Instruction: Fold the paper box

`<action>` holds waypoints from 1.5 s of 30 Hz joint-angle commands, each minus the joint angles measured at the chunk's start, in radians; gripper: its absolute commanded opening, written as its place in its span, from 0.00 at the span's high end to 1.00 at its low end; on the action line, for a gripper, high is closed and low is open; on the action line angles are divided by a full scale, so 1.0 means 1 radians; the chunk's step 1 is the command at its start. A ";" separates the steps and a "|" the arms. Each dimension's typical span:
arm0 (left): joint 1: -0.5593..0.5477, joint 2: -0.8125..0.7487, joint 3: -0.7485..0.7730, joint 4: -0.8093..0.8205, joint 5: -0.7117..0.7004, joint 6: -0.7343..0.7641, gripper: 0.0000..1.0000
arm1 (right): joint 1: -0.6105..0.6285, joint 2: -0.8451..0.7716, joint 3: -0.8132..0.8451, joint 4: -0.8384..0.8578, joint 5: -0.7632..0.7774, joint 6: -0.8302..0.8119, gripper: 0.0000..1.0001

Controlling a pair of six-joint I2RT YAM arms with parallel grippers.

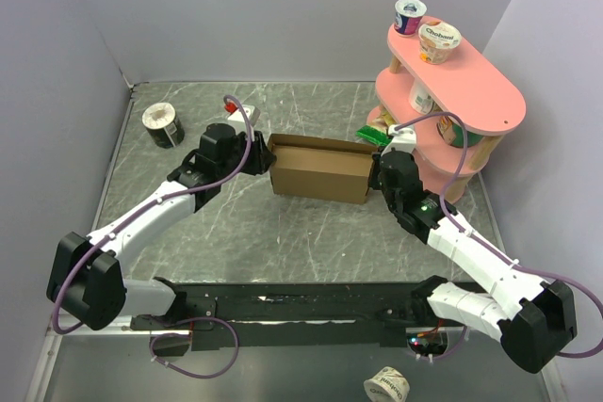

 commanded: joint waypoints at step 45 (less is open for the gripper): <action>0.005 -0.001 0.065 -0.066 -0.062 -0.025 0.91 | 0.026 0.050 -0.043 -0.175 -0.119 0.015 1.00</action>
